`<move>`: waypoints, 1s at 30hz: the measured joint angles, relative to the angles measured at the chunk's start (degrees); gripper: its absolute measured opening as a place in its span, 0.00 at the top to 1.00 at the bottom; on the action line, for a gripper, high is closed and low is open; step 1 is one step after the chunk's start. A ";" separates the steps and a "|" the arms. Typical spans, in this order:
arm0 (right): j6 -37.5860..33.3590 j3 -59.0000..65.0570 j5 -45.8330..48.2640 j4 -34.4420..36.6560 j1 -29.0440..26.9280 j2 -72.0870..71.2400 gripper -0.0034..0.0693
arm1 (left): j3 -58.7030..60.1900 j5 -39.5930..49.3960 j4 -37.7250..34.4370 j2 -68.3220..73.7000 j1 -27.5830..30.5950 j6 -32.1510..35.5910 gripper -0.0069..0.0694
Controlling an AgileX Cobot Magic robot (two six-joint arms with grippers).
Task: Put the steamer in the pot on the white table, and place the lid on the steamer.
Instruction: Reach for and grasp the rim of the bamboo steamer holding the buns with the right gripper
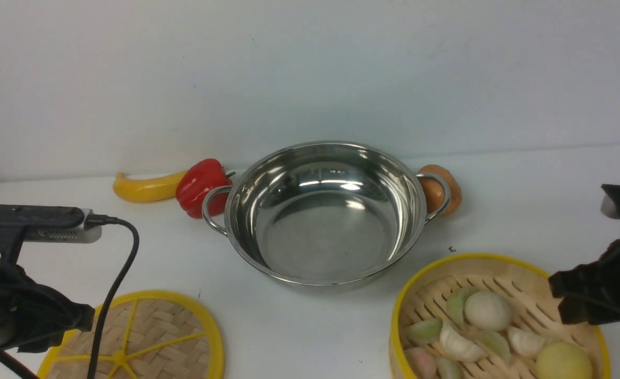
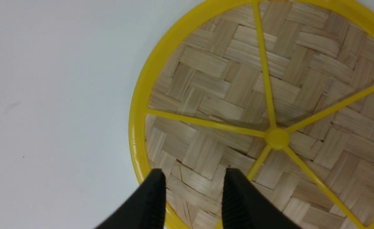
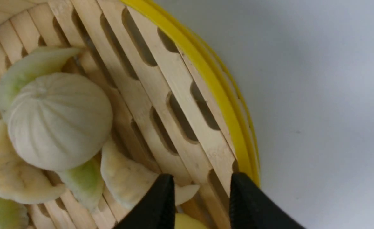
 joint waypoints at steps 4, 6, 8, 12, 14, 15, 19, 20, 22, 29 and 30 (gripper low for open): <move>2.46 0.00 0.00 -3.60 0.00 0.00 0.58 | 0.00 -0.14 0.00 0.00 0.00 0.00 0.59; 2.98 0.00 0.00 -3.97 0.11 0.00 0.58 | 0.00 -0.34 0.00 0.00 0.00 0.11 0.59; 2.98 0.00 0.00 -3.84 0.12 0.00 0.58 | 0.00 -0.46 0.00 0.00 0.00 0.24 0.59; 2.38 0.00 -1.36 -2.49 0.23 0.00 0.58 | 0.00 -0.75 0.00 0.00 0.00 0.25 0.59; 2.11 0.00 -1.54 -2.05 0.29 0.00 0.58 | 0.00 -1.09 0.00 0.00 0.00 0.25 0.59; 2.11 0.00 -1.54 -2.05 0.30 0.00 0.58 | 0.00 -1.14 0.00 0.00 0.00 0.25 0.59; 1.96 -0.14 -1.54 -2.38 0.36 0.00 0.58 | 0.00 -1.44 0.00 0.00 0.00 0.25 0.59; 1.96 -0.39 -1.81 -2.58 0.36 0.00 0.58 | 0.00 -1.44 0.00 0.00 0.00 0.25 0.59; 1.96 -1.42 -2.31 -3.15 0.36 0.00 0.58 | 0.00 -1.49 0.00 0.00 0.00 0.25 0.59; 2.98 -4.79 -1.80 -6.93 0.36 0.00 0.58 | 0.00 -1.90 0.00 0.02 0.00 0.25 0.59; 4.08 -4.80 0.15 -8.36 0.36 0.00 0.58 | 0.00 -2.16 0.00 0.02 0.00 0.25 0.59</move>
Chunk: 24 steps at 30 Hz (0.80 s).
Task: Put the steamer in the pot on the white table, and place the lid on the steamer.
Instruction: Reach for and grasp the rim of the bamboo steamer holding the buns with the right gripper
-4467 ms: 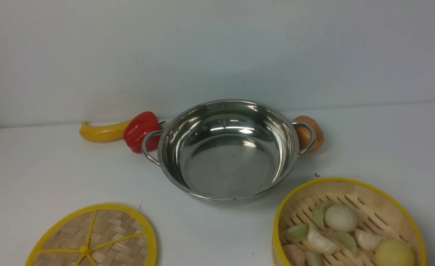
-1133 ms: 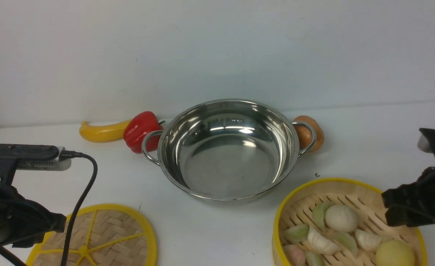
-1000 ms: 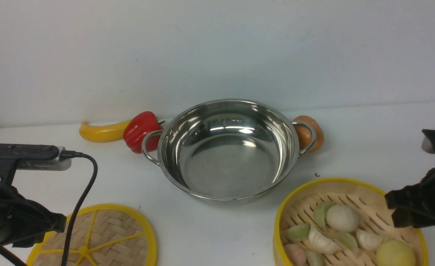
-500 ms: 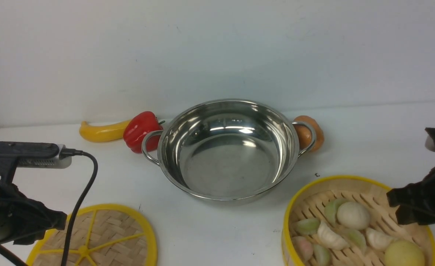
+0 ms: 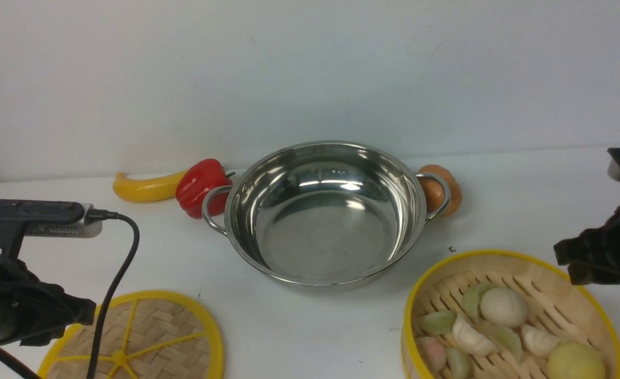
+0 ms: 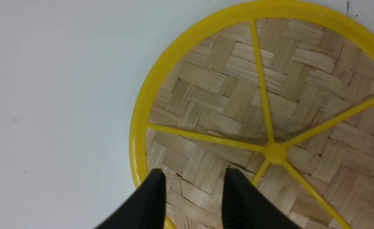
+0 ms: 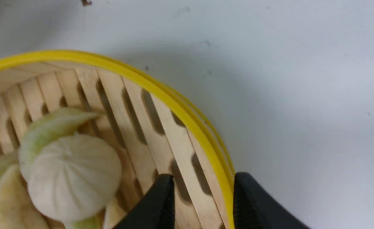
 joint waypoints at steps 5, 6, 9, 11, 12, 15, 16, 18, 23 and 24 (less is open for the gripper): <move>1.18 0.00 3.88 -2.75 0.00 0.05 0.58 | 0.00 -1.13 0.00 0.00 0.00 0.00 0.59; 1.24 0.00 3.98 -2.74 0.00 0.05 0.58 | 0.00 -1.45 0.00 0.00 0.00 0.00 0.59; 1.29 0.00 4.58 -2.48 0.00 0.05 0.58 | 0.00 -1.91 0.00 0.00 0.00 0.00 0.59; 1.24 0.00 4.99 -2.38 0.00 0.05 0.58 | 0.00 -1.96 0.00 0.00 0.00 0.00 0.59; 1.15 0.07 4.99 -2.36 0.00 0.05 0.58 | 0.00 -1.96 0.00 0.00 0.00 0.00 0.59; 1.01 1.19 4.44 -2.37 0.00 0.05 0.58 | 0.00 -2.01 0.00 0.00 0.00 0.00 0.59; 0.95 1.70 4.07 -2.37 0.00 0.05 0.58 | 0.00 -2.01 0.00 0.00 0.00 0.00 0.59; 0.92 2.59 2.32 -2.37 0.00 0.05 0.58 | 0.00 -2.01 0.00 0.00 0.00 0.00 0.59; 0.88 3.33 -0.33 -2.55 0.00 0.35 0.58 | 0.00 -2.01 0.00 0.00 0.00 0.00 0.59; 0.88 3.48 -0.58 -2.72 0.00 0.73 0.58 | 0.00 -2.01 0.00 0.00 0.00 0.00 0.59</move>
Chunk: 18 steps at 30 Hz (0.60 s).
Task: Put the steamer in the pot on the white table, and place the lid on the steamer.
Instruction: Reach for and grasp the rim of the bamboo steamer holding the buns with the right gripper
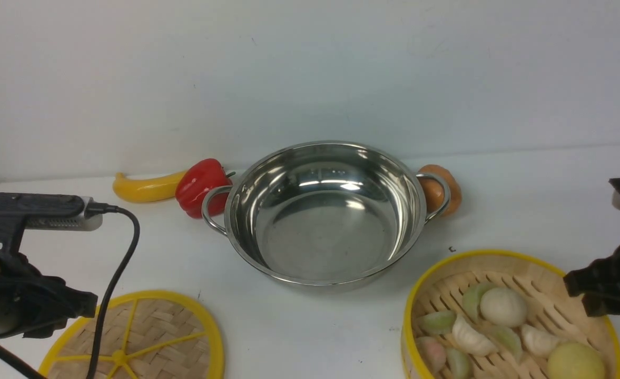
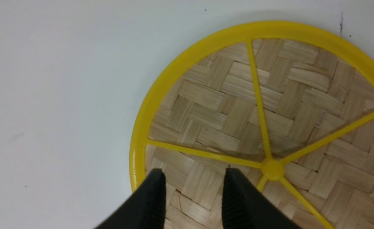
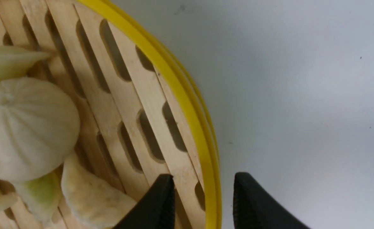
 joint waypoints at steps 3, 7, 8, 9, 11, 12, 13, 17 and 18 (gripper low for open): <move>0.00 0.06 -0.30 -0.13 0.00 2.36 0.58 | 0.00 0.00 0.00 0.00 0.00 0.00 0.59; 0.00 0.06 -2.24 -0.20 0.00 6.74 0.59 | 0.00 0.00 0.00 0.00 0.00 0.00 0.59; 0.00 0.06 -2.99 -0.20 0.00 7.53 0.61 | 0.00 0.00 0.00 0.00 0.00 0.00 0.59; 0.00 0.06 -3.36 -0.20 0.00 7.83 0.62 | 0.00 0.00 0.00 0.00 0.00 0.00 0.59; 0.00 0.06 -3.76 -0.20 0.00 8.21 0.68 | 0.00 0.00 0.00 0.00 0.00 0.00 0.59; 0.00 0.06 -3.76 -0.22 0.00 8.26 0.71 | 0.00 0.00 0.00 0.00 0.00 0.00 0.59; 0.00 0.06 -3.50 -0.52 0.00 8.26 0.79 | 0.00 0.00 0.00 0.00 0.00 0.00 0.59; -0.05 -0.65 0.34 -2.37 0.04 7.70 0.88 | 0.00 0.00 0.00 0.00 0.00 0.00 0.59; -0.05 -1.17 1.69 -2.79 0.04 7.22 0.88 | 0.00 0.00 0.00 0.00 0.00 0.00 0.59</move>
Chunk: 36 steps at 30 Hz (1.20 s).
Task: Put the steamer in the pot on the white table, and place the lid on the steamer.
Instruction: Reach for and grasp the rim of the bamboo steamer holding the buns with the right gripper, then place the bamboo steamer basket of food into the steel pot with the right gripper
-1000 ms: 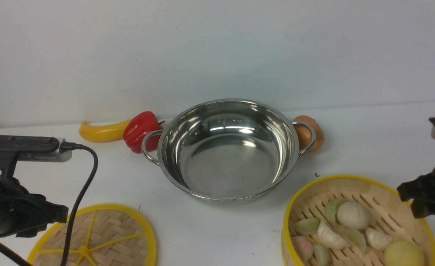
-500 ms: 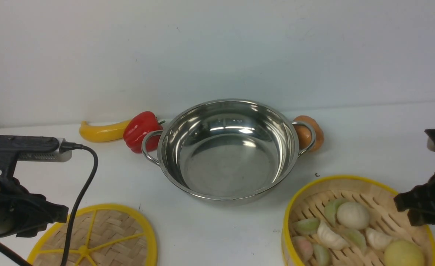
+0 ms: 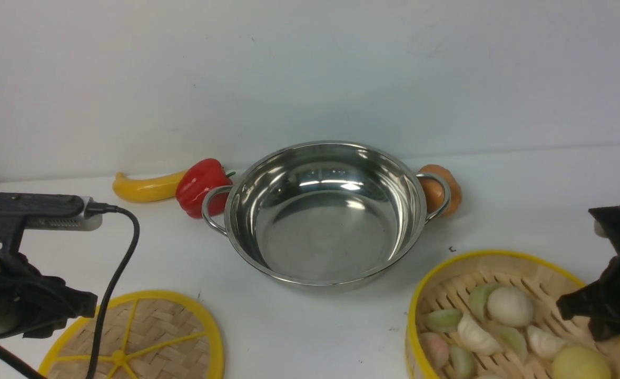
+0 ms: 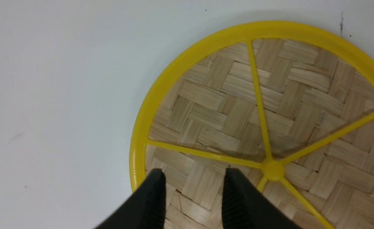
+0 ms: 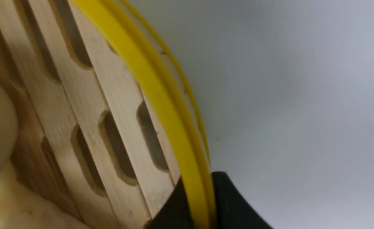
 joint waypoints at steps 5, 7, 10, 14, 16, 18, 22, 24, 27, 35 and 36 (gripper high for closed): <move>-0.31 -5.87 12.57 -0.78 0.00 -4.66 0.88 | 0.00 0.00 -0.05 0.00 0.00 0.00 0.59; -0.31 -9.49 16.98 -0.32 0.00 -6.06 0.88 | 0.00 0.00 -0.10 0.00 0.00 0.00 0.59; -0.81 -16.13 22.20 0.14 0.22 -6.56 0.88 | 0.00 0.12 -0.10 0.00 0.00 0.00 0.59; -1.93 -28.22 23.79 1.55 2.56 -3.64 0.88 | 0.00 0.28 -0.10 0.00 0.00 0.00 0.59; -1.60 -34.07 23.79 2.66 4.35 -1.03 0.88 | 0.00 0.35 -0.10 0.00 0.00 0.00 0.59; -0.93 -39.31 23.74 3.48 6.02 1.84 0.88 | 0.00 0.41 -0.10 0.00 0.00 0.00 0.59; 0.66 -54.54 23.68 4.70 11.48 12.76 0.88 | 0.00 0.36 -0.10 0.00 0.00 0.00 0.59; 0.93 -59.26 23.68 4.80 13.13 16.68 0.88 | 0.00 0.29 -0.10 0.00 0.00 0.00 0.59; 1.18 -69.36 23.80 5.15 16.26 25.32 0.88 | 0.00 0.24 -0.31 0.00 0.00 0.00 0.59; 1.22 -81.65 23.85 4.25 17.94 37.85 0.88 | 0.00 0.22 -1.45 0.00 0.00 0.00 0.59; 1.22 -81.65 23.85 4.19 17.94 37.85 0.88 | 0.00 0.22 -1.45 0.00 0.00 0.00 0.59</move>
